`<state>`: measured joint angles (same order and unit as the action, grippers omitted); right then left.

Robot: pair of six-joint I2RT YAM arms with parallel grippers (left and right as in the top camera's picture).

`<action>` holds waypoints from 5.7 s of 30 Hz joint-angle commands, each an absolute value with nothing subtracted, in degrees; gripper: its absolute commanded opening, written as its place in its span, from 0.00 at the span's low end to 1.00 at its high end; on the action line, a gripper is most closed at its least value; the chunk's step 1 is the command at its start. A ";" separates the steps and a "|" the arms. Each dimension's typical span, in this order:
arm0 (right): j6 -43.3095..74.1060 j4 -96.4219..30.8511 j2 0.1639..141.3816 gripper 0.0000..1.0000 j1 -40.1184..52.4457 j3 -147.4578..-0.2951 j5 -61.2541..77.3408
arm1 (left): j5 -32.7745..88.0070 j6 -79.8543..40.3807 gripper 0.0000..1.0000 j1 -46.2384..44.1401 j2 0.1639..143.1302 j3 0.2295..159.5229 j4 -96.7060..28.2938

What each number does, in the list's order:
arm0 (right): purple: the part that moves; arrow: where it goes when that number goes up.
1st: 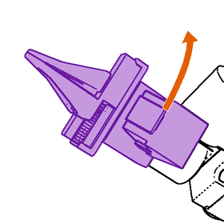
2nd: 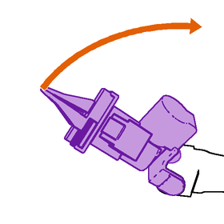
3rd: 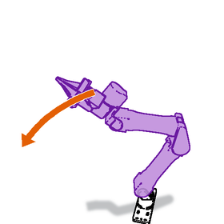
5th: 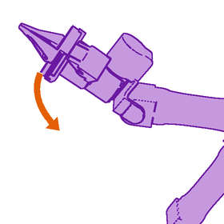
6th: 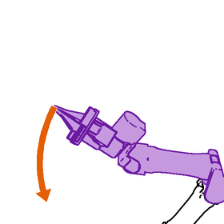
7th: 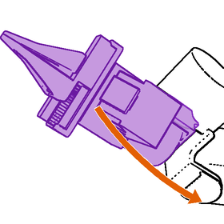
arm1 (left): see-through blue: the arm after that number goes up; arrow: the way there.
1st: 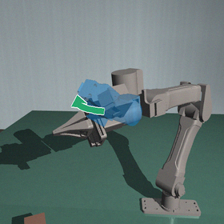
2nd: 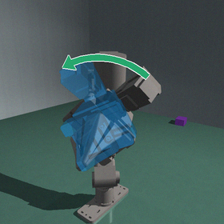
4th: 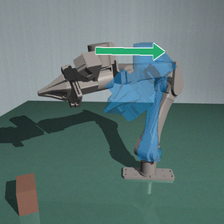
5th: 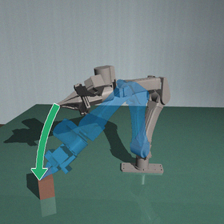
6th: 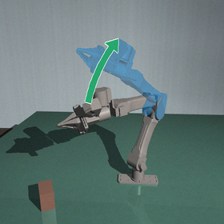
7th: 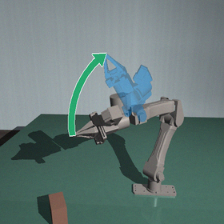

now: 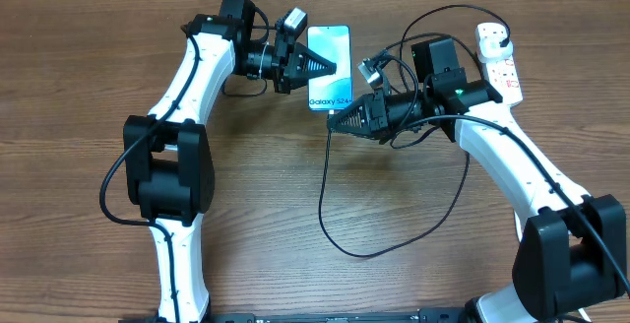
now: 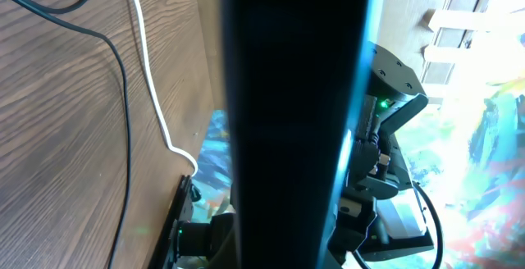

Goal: Plug charger to phone and switch on socket

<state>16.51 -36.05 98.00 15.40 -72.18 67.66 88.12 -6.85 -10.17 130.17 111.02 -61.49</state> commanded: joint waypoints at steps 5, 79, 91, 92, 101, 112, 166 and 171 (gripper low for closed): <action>16.27 -35.55 98.13 0.03 15.35 -72.29 68.66 | 90.70 -5.08 0.04 -11.33 129.75 111.59 -61.47; 20.27 -25.39 98.13 0.04 13.08 -72.29 67.61 | 90.70 -0.56 0.04 -12.47 129.75 111.59 -64.51; 21.47 -26.24 98.13 0.04 13.08 -72.29 69.36 | 90.70 1.80 0.04 -12.47 129.75 111.59 -64.60; 21.45 -26.24 98.13 0.04 13.08 -72.29 69.38 | 90.72 1.96 0.04 -12.47 129.75 111.59 -64.71; 21.45 -26.20 98.13 0.06 13.02 -72.29 69.34 | 90.70 6.46 0.04 -12.51 129.75 111.59 -68.82; 21.45 -26.22 98.13 0.18 13.02 -72.29 69.34 | 90.67 6.46 0.04 -12.38 129.75 111.59 -68.93; 21.06 -43.46 98.13 0.69 13.10 -72.27 32.42 | 29.85 -17.30 0.04 -14.96 129.75 111.59 -55.61; 21.08 -43.48 98.13 0.70 13.10 -72.27 32.45 | 30.11 -23.38 0.04 -16.75 129.78 111.59 -53.69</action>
